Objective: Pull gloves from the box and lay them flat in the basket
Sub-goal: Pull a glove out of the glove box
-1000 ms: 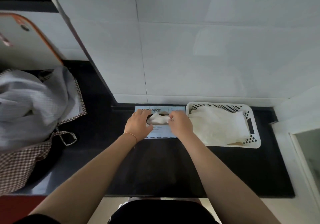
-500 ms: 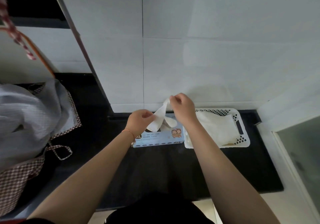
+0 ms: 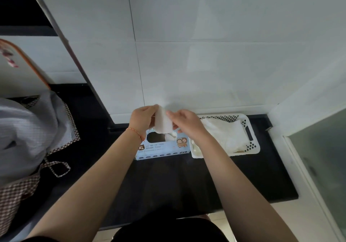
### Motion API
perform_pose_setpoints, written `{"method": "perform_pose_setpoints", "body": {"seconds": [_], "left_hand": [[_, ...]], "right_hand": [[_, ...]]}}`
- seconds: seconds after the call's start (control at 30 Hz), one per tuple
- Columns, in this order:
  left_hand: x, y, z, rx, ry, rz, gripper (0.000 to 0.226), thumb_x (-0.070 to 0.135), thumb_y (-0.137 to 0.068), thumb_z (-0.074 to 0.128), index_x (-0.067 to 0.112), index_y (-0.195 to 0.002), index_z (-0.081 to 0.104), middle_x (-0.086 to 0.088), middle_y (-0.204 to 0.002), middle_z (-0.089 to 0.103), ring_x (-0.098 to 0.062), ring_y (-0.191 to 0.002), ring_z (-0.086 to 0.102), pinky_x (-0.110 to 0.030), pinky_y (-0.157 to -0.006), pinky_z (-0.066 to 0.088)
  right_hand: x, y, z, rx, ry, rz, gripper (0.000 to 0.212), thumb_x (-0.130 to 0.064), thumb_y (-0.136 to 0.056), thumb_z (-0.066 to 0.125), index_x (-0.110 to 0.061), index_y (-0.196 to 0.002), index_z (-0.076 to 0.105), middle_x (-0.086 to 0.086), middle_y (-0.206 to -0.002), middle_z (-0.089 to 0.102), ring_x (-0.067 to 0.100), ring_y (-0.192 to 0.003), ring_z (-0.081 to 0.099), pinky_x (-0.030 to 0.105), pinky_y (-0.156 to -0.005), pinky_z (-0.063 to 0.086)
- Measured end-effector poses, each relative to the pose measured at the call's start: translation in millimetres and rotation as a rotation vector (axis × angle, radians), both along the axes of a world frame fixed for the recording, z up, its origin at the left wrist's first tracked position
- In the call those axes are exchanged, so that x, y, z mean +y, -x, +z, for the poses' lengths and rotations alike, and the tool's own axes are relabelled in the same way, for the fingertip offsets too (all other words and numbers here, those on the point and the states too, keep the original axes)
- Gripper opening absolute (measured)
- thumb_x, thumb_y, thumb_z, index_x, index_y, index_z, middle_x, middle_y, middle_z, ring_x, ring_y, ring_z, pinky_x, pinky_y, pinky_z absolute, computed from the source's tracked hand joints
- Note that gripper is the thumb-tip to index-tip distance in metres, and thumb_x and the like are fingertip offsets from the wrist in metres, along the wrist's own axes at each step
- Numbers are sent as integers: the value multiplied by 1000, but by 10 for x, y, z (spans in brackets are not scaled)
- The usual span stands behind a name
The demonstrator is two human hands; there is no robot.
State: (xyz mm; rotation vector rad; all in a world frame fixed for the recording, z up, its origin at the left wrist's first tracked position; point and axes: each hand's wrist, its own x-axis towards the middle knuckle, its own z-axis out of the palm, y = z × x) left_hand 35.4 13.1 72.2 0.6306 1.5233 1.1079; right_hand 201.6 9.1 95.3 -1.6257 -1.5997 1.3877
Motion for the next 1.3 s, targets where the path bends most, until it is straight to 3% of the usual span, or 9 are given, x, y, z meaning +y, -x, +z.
{"method": "perform_pose_setpoints", "body": {"seconds": [0.17, 0.33, 0.4, 0.53, 0.73, 0.87, 1.0, 1.13, 1.3], "left_hand": [[-32, -231, 120, -207, -29, 23, 11, 7, -97, 53, 1, -96, 63, -15, -92, 70, -26, -75, 71, -32, -67, 58], [-27, -394, 101, -351, -38, 54, 13, 4, -99, 47, -1, -103, 58, -19, -99, 69, -29, -83, 71, -39, -80, 60], [-42, -463, 106, -206, 106, -56, 15, 7, -99, 47, 1, -102, 59, -16, -95, 69, -27, -77, 70, -39, -77, 59], [-62, -553, 53, 471, 201, -240, 8, 19, -91, 54, 13, -91, 59, -6, -89, 68, -25, -82, 69, -44, -83, 59], [12, -650, 262, 330, -200, -357, 37, 9, -85, 59, 32, -113, 65, 8, -117, 62, -8, -105, 58, -25, -86, 48], [77, -642, 302, 432, -218, -504, 28, 16, -85, 67, 24, -112, 69, 12, -118, 63, -2, -111, 55, -14, -87, 38], [162, -656, 306, 587, -257, -589, 14, 17, -83, 69, 26, -94, 69, 15, -107, 65, -5, -109, 54, -20, -95, 35], [225, -679, 336, 711, -290, -625, 6, 26, -82, 72, 23, -86, 68, 14, -97, 66, -5, -100, 54, -15, -83, 36], [281, -701, 279, 672, -211, -771, 14, 32, -76, 78, 32, -69, 66, 17, -88, 66, -4, -94, 58, -29, -98, 41]], "right_hand": [[26, -82, 49, -31, 48, -67, 45, -38, -80, 74, -20, -116, 54, -3, -107, 61, 13, -91, 66, 27, -69, 51], [130, -341, 52, 13, 81, -196, 11, -18, -82, 68, -9, -79, 64, 9, -76, 70, 16, -64, 64, 33, -71, 51], [156, -416, 132, 12, 17, -202, 18, -17, -82, 67, -13, -70, 55, 2, -67, 57, 15, -62, 51, 27, -61, 43], [225, -520, 311, 8, -90, -111, 7, -10, -84, 60, -12, -91, 61, -3, -80, 58, 11, -67, 51, 22, -57, 40], [263, -489, 484, -70, -155, 139, 6, -21, -90, 60, -17, -90, 64, -6, -77, 60, 7, -68, 53, 21, -62, 39], [247, -510, 560, -95, -210, 149, 12, -20, -89, 57, -16, -78, 59, -10, -64, 50, 4, -55, 43, 17, -54, 34], [288, -599, 620, -76, -302, 38, 12, -12, -83, 50, -14, -72, 55, -11, -59, 45, 8, -56, 38, 25, -57, 34], [345, -696, 625, -34, -345, -69, 8, -12, -81, 52, -9, -74, 54, -11, -58, 42, 9, -56, 36, 26, -56, 33], [387, -749, 606, 4, -363, -159, 10, -13, -84, 55, -10, -74, 55, -10, -60, 45, 8, -55, 38, 20, -53, 35]]}}
